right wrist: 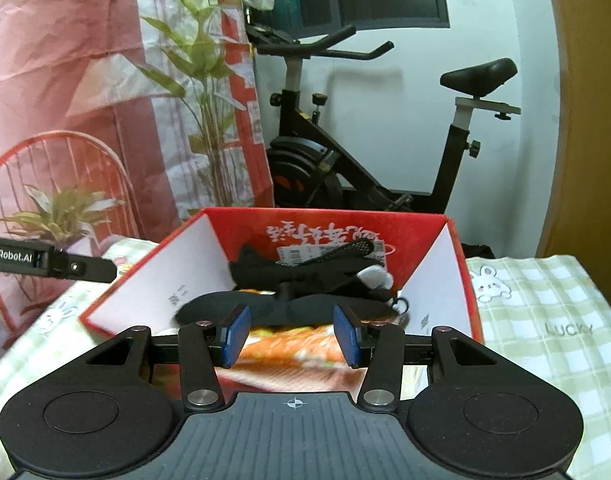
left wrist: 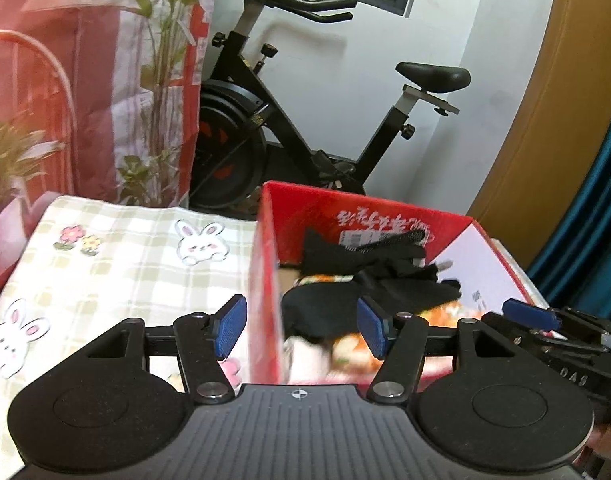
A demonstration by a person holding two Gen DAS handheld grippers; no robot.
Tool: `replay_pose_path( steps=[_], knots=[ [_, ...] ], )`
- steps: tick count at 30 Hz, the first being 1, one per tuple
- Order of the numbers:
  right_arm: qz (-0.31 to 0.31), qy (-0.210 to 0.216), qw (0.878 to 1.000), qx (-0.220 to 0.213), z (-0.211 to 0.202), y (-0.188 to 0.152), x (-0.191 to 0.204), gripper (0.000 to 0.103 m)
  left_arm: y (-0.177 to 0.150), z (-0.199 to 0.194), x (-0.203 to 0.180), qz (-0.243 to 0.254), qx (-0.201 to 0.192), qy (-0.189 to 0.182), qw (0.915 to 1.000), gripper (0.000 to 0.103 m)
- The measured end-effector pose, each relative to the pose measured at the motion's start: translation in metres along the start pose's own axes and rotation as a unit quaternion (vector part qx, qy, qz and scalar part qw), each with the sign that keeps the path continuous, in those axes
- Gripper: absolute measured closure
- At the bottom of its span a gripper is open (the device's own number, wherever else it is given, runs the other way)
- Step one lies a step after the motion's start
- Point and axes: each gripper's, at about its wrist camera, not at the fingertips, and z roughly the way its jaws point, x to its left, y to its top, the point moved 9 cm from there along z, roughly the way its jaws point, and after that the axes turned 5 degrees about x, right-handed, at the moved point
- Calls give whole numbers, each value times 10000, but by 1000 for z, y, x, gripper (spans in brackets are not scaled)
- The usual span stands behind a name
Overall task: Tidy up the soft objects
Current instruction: 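Move both tools back down to the pink knitted cloth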
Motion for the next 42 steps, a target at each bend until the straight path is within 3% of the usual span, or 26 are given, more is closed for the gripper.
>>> replay_pose_path(
  steps=[7, 18, 23, 27, 31, 34, 36, 39, 42],
  knots=[
    [70, 135, 9999, -54, -23, -25, 18, 59, -38, -20, 25, -1, 247, 129, 9996, 40],
    [-5, 263, 9996, 38, -34, -48, 33, 61, -80, -7, 40, -335, 585, 70, 9977, 40],
    [17, 126, 9997, 216, -35, -70, 16, 61, -103, -8, 29, -448, 629, -91, 9970, 41],
    [272, -112, 9985, 454, -34, -96, -10, 60, -121, -6, 14, -239, 698, -164, 9971, 43],
    [460, -336, 9968, 559, -34, -113, -33, 60, -137, 5, 8, -319, 890, -221, 9953, 49],
    [573, -466, 9954, 606, -29, -120, -46, 57, -144, 12, 6, -364, 962, -218, 9945, 51],
    [688, -531, 9943, 610, -24, -124, -54, 46, -147, 15, 4, -377, 968, -214, 9944, 51],
    [778, -558, 9934, 624, -15, -126, -62, 37, -149, 20, 3, -409, 965, -213, 9943, 51],
    [725, -570, 9934, 688, -4, -129, -62, 36, -151, 22, 1, -333, 909, -161, 9952, 51]
  ],
)
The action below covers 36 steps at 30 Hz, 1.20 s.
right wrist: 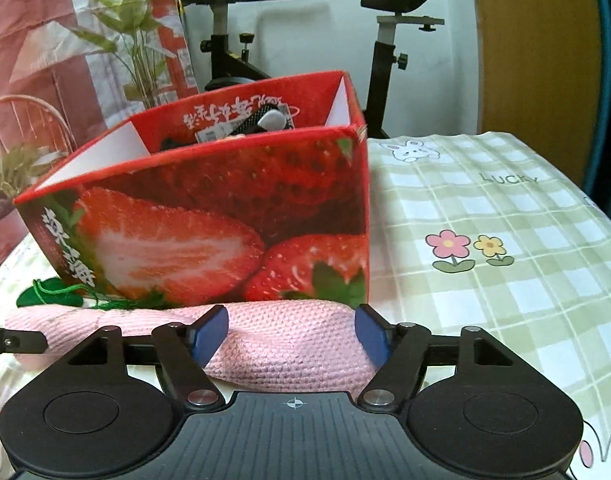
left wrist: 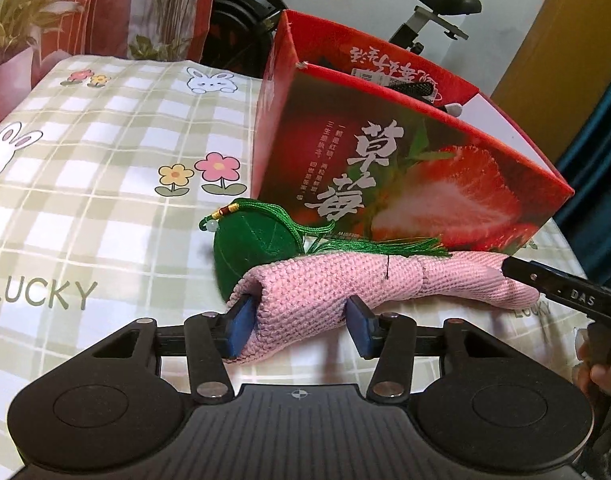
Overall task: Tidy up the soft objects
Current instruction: 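Move both tools back down to the pink knitted cloth, then close both tools on the pink knitted cloth, then lift the pink cloth with both tools and carry it over the red box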
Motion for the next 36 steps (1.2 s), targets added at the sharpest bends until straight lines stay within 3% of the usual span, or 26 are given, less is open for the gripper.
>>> replay_pose_path(
  steps=[8, 11, 16, 22, 29, 36],
  knots=[
    [-318, 76, 9990, 307, 14, -17, 12, 42, -13, -1, -3, -8, 40, -66, 10000, 73],
    [-316, 227, 9985, 387, 10, -20, 17, 54, -17, -3, -7, 98, 71, -72, 9999, 79],
    [-422, 391, 9972, 467, 4, -27, 26, 64, -24, -7, -8, 121, 93, -90, 9998, 82],
    [-390, 673, 9950, 629, -5, -37, 37, 86, -37, -14, -7, 12, 67, -141, 9999, 83],
    [-546, 1037, 9912, 623, -19, -41, 60, 90, -42, -22, -8, -106, -22, -195, 9998, 88],
    [-695, 1399, 9877, 14, -54, -13, 79, 91, -26, -49, -13, -91, -509, -285, 9983, 90]
  ],
)
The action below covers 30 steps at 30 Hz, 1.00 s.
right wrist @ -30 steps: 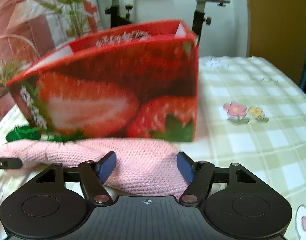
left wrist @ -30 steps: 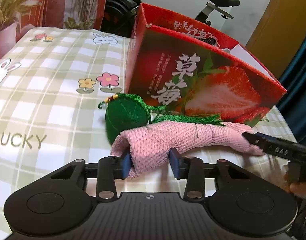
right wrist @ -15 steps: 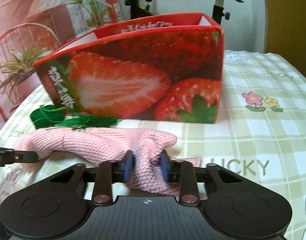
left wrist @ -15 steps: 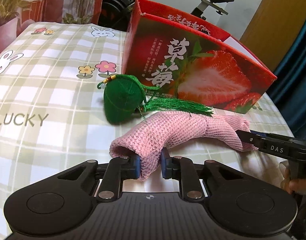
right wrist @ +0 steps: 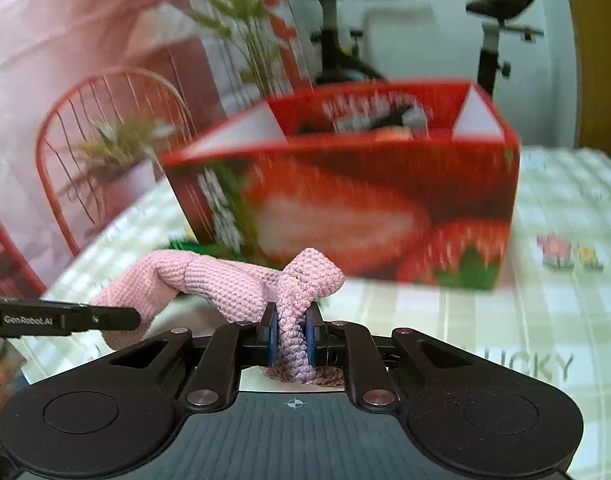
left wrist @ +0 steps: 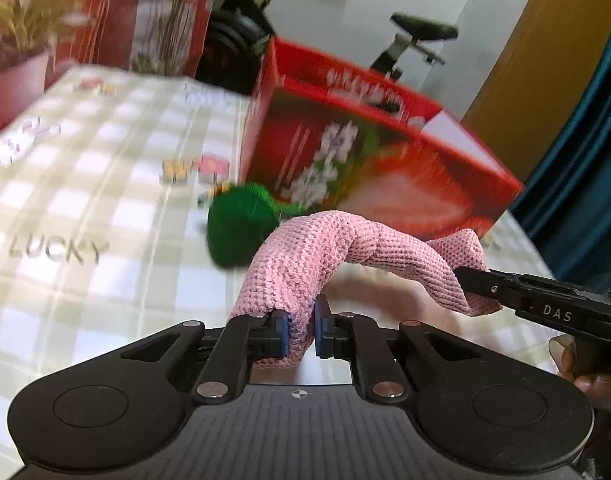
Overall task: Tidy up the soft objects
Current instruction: 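Lift the pink cloth with both tools and carry it over the red box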
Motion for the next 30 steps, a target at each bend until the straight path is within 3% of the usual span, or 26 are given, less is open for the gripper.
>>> replay_pose_path(
  steps=[9, 17, 30],
  knots=[
    [-44, 90, 9948, -1018, -47, 67, 2, 91, 50, -39, -22, 261, -730, -180, 9968, 90],
    [-43, -212, 9893, -1446, -58, 111, -14, 91, 104, -33, -54, 580, -1070, -291, 9921, 90],
    [167, -840, 9881, -1280, 4, 143, -59, 91, 170, 50, -59, 576, -581, -221, 9964, 90]
  ],
)
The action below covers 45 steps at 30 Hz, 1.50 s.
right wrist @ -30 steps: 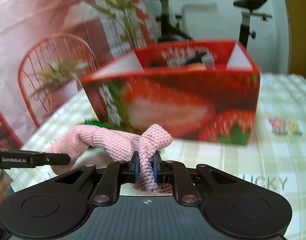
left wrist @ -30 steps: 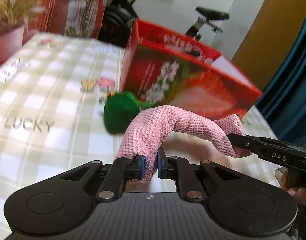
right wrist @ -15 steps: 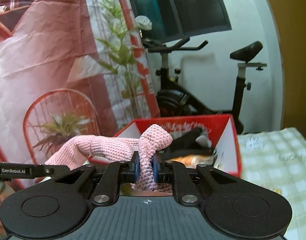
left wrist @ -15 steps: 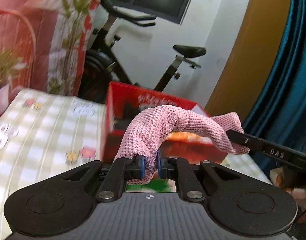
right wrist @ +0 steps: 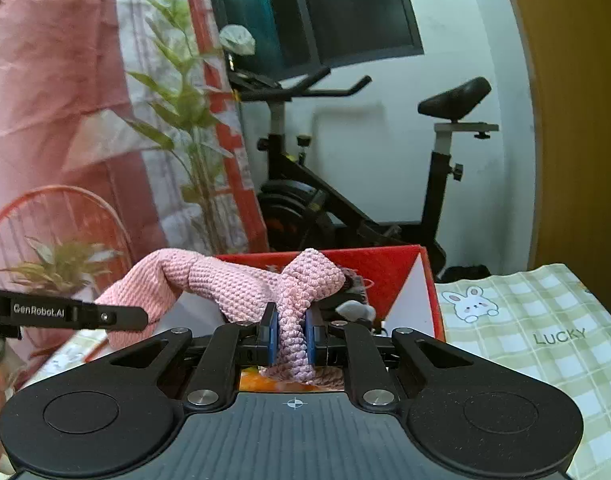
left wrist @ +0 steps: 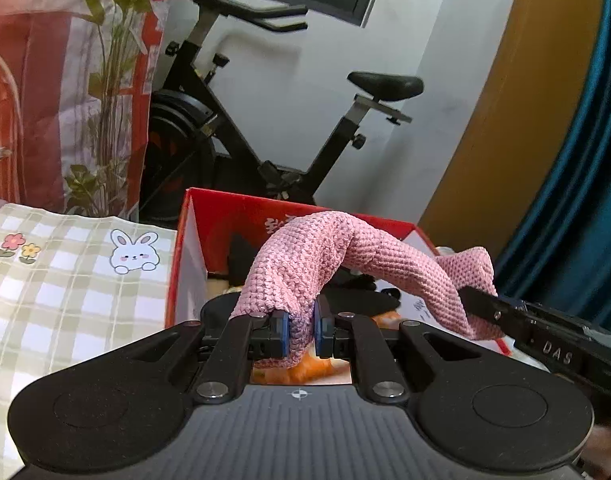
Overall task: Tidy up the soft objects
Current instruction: 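Lift the pink cloth with both tools and carry it over the red box, then lower the pink cloth into the red box and open both tools, then move both tools back down to the green tasseled pouch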
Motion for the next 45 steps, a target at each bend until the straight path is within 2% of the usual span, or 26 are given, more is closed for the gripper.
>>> replay_pose_path(
  steps=[5, 7, 11, 12, 13, 14, 16, 21, 28, 29, 32, 33, 38, 41, 45],
  knots=[
    [-4, -240, 9995, 192, 33, -1, -11, 89, 8, 33, 5, -118, 272, 48, 9995, 90],
    [6, -299, 9992, 276, 44, -3, -14, 86, 10, 43, 7, -160, 350, 63, 9992, 90],
    [-123, -361, 9981, 479, 59, -8, -14, 71, 10, 55, 8, -174, 474, 43, 9987, 87],
    [-162, -345, 9981, 490, 60, -9, -12, 65, 9, 56, 8, -151, 486, 29, 9987, 86],
    [-186, -327, 9980, 501, 60, -9, -10, 60, 9, 57, 8, -133, 495, 2, 9987, 77],
    [-195, -318, 9980, 504, 60, -10, -10, 50, 7, 57, 8, -135, 499, -77, 9986, 62],
    [-244, -300, 9980, 501, 57, -12, -6, 45, 6, 53, 10, -159, 455, -135, 9987, 44],
    [-310, -236, 9980, 501, 46, -13, 6, 43, 7, 38, 12, -92, 381, -125, 9992, 43],
    [-397, -99, 9983, 413, 19, -18, 28, 32, 7, -2, 13, 128, 151, 42, 9998, 19],
    [-407, -86, 9984, 386, 15, -19, 32, 29, 7, -8, 13, 164, 108, 65, 9998, 13],
    [-466, -70, 9985, 291, 2, -24, 43, 7, 1, -29, 13, 371, -90, 260, 9989, 0],
    [-497, -81, 9984, 248, -2, -26, 46, 1, -2, -36, 13, 460, -158, 363, 9982, 0],
    [-553, -125, 9982, 218, -17, -38, 59, 0, -15, -52, 19, 661, -198, 793, 9945, 0],
    [-506, -146, 9984, 227, -22, -43, 61, 0, -25, -58, 26, 593, -169, 970, 9934, 0],
    [-570, -189, 9980, 190, -27, -50, 63, 0, -37, -67, 37, 367, -213, 1030, 9938, 0]
  ],
)
